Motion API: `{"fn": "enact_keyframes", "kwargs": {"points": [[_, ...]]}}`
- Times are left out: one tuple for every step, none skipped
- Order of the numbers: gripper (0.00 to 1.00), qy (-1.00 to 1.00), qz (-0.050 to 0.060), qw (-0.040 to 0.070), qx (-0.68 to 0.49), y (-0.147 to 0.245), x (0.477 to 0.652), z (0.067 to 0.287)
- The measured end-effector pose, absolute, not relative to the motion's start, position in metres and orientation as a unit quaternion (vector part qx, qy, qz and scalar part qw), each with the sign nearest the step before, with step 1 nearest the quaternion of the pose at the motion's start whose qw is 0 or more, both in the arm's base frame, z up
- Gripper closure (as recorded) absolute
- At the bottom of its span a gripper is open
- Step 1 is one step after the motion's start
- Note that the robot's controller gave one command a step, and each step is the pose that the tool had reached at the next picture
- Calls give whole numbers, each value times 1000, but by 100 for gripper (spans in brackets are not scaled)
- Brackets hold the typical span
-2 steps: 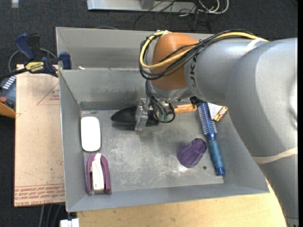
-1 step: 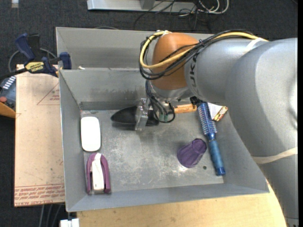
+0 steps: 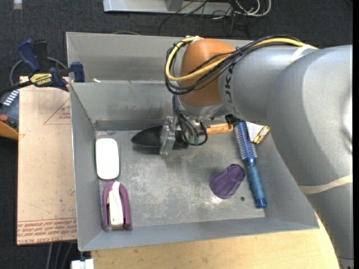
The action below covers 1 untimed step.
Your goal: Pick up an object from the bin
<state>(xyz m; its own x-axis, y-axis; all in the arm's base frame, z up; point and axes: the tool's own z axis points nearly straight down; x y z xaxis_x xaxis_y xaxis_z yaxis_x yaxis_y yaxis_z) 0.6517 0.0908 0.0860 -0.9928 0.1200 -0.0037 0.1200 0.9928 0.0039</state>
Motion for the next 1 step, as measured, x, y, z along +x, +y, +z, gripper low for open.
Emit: {"fn": "enact_keyframes", "kwargs": {"points": [[100, 998, 2, 2, 60, 91, 652, 86]]}}
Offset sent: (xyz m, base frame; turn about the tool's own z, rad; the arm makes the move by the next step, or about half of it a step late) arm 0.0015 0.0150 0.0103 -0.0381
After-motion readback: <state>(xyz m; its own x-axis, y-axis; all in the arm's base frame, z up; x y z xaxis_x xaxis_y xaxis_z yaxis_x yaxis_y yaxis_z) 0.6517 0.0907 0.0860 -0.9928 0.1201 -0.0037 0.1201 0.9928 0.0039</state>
